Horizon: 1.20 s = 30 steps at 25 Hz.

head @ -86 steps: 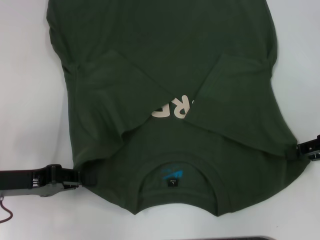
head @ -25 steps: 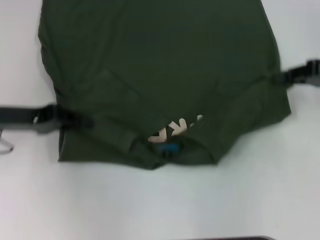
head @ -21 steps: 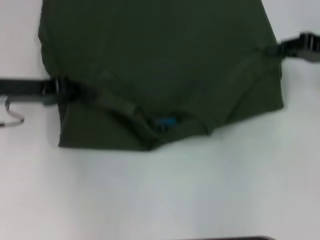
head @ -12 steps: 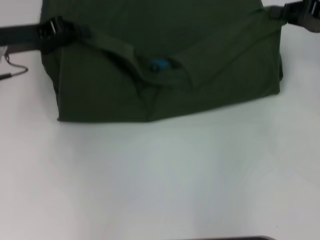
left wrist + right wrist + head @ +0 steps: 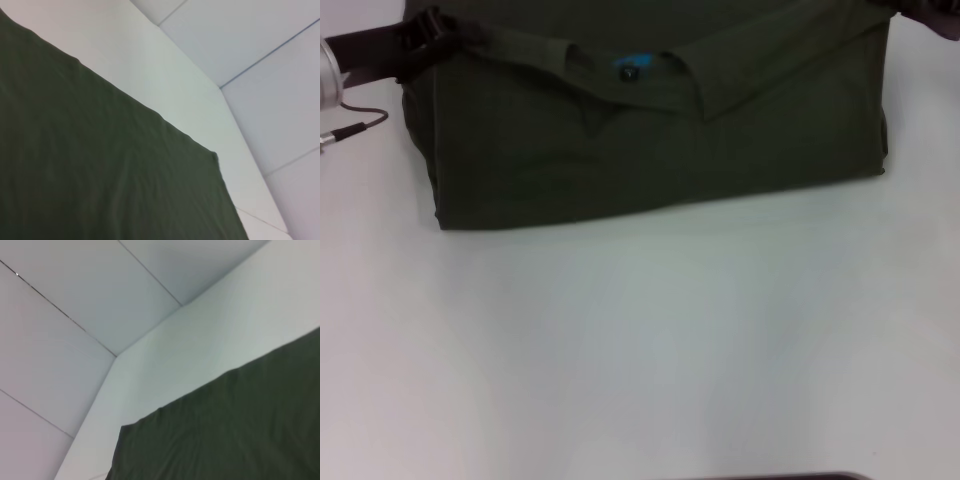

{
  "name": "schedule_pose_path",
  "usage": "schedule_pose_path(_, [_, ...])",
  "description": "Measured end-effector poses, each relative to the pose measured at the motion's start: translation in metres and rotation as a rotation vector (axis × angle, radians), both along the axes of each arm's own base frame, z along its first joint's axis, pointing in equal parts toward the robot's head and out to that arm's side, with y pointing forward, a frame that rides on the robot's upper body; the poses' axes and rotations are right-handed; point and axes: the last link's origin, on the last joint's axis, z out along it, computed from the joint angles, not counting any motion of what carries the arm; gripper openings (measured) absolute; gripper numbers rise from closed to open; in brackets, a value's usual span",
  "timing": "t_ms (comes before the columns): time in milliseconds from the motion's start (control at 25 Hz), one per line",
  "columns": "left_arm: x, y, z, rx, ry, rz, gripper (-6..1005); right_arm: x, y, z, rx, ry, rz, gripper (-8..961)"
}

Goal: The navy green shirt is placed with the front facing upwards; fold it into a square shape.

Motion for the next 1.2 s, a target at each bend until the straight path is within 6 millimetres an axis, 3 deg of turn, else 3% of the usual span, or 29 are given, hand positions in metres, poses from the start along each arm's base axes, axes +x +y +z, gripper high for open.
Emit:
schedule_pose_path(360, [-0.004, 0.007, -0.012, 0.088, 0.034, -0.005, 32, 0.008, 0.009, -0.023, 0.048, -0.060, -0.039, 41])
schedule_pose_path(840, [0.010, 0.020, -0.021, 0.140, 0.058, -0.024, 33, -0.015, 0.034, -0.033, 0.101, -0.118, 0.002, 42])
schedule_pose_path(1200, [0.003, 0.020, -0.023, 0.155, 0.106, -0.019, 34, -0.010, 0.034, -0.046, 0.089, -0.149, -0.035, 41])
